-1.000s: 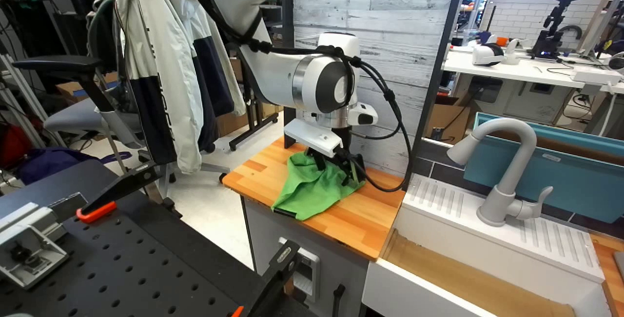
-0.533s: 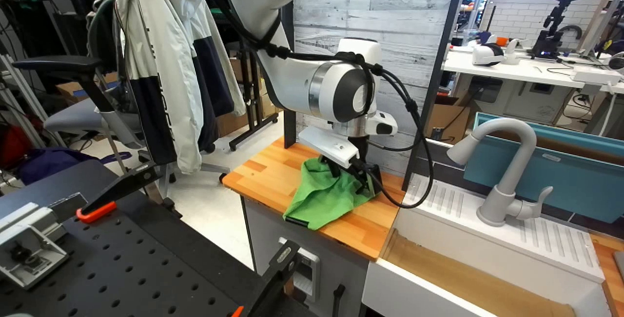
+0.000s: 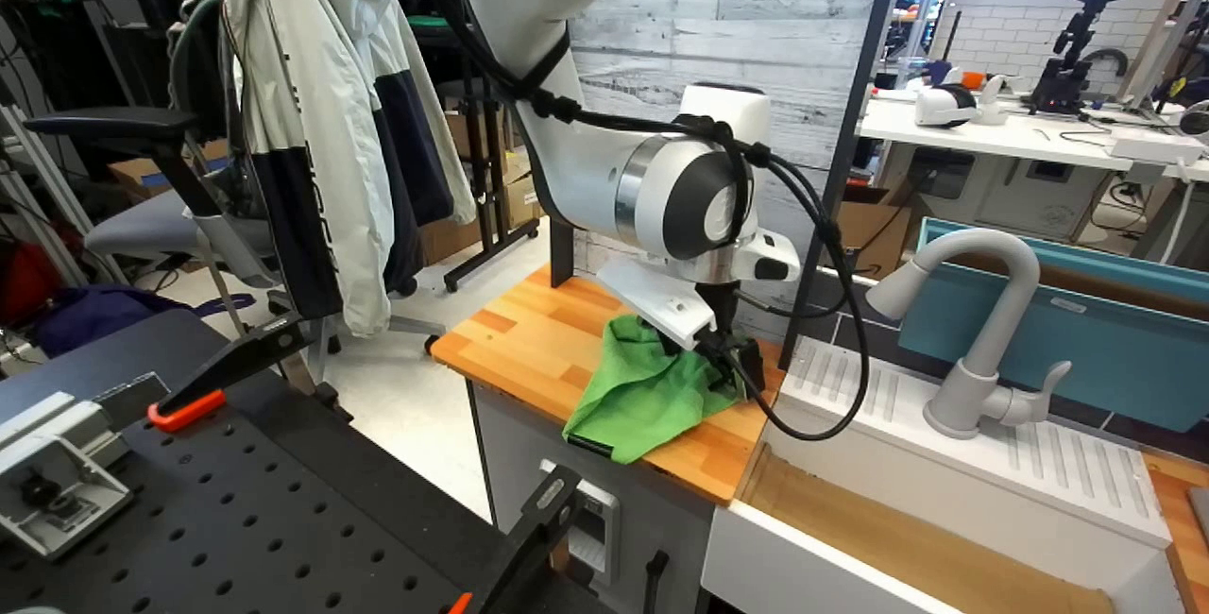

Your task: Push the rag to the right

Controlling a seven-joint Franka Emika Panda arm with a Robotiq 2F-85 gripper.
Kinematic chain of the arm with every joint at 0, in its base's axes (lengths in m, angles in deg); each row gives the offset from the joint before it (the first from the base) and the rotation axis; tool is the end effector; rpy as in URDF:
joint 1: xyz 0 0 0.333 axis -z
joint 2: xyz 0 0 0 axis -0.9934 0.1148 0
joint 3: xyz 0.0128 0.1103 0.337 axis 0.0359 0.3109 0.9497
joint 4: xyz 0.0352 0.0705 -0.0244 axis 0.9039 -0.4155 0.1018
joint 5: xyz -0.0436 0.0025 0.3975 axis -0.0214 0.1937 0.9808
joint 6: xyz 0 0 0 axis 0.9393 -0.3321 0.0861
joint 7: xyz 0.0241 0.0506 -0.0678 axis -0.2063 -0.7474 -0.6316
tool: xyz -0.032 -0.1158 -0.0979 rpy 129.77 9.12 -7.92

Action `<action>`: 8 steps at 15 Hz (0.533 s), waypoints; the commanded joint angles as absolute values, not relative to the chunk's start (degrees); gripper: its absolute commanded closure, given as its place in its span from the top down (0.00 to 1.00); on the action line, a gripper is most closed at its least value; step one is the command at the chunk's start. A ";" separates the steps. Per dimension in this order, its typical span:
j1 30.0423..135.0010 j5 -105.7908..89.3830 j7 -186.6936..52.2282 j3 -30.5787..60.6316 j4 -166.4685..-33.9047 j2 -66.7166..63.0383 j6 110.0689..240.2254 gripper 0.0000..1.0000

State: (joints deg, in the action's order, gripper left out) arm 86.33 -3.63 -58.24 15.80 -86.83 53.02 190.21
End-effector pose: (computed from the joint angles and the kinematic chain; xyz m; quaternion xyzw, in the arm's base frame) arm 0.7104 -0.0711 -0.0858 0.9861 -0.1648 -0.0043 0.0196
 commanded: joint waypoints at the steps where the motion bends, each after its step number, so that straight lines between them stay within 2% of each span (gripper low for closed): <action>1: 86.91 -2.39 -59.57 14.87 -92.57 52.38 195.26 1.00; 8: 88.01 -0.93 -59.96 15.01 -101.54 48.93 203.52 1.00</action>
